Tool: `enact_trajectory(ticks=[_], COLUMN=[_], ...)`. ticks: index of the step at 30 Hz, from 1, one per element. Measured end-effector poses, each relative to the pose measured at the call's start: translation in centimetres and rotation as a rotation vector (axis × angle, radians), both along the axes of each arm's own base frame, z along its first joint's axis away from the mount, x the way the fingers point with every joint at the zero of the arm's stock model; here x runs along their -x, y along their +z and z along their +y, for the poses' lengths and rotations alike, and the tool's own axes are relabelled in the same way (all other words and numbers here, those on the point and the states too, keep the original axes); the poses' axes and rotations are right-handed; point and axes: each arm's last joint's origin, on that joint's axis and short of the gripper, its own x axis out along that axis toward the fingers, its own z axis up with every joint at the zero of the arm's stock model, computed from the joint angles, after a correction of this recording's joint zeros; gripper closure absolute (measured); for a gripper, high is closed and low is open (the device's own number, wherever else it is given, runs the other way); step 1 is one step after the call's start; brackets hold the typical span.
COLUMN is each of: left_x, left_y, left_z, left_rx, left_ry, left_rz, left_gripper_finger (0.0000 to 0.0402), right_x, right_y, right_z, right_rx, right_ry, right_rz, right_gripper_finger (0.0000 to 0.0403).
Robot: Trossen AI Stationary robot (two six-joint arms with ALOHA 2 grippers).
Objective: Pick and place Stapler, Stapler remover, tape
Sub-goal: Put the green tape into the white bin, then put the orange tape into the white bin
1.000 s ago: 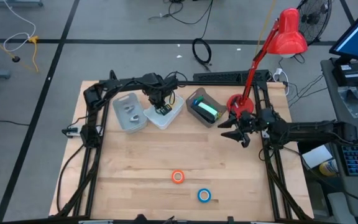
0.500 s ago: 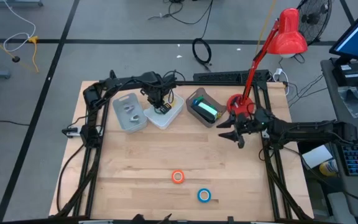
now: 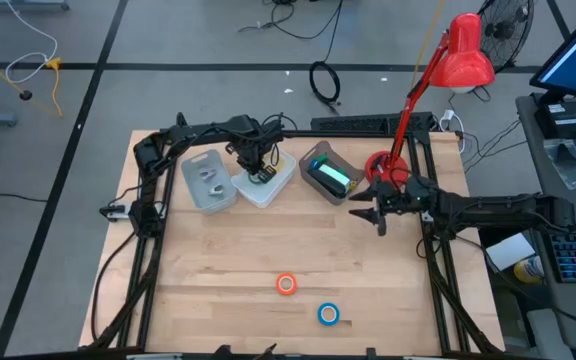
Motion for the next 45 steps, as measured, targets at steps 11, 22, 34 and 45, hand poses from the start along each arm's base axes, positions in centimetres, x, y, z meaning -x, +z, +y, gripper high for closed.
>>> enact_trajectory(ticks=[11,22,34,45], left_x=[0.0,-0.1,-0.2,0.6], left_y=[0.0,-0.9,-0.9,4.2], left_z=[-0.1,-0.1,0.0,-1.2], left_rx=[0.024,0.057,0.039,0.079], left_ry=[0.024,0.037,0.058,0.117], left_rz=[-0.009,0.018,0.009,-0.134], left_gripper_finger=[0.0368,0.0361,0.0291,0.0257], right_x=[0.2,0.2,0.1,0.1], right_y=[-0.6,-0.6,-0.6,-0.6], right_z=[-0.4,-0.4,-0.4,-0.4], right_rx=[-0.004,-0.009,-0.009,-0.010], right_ry=[-0.144,-0.140,-0.139,-0.136], right_rz=[0.071,0.070,0.070,0.069], right_gripper_finger=[0.0201,0.0201,0.0201,0.0199])
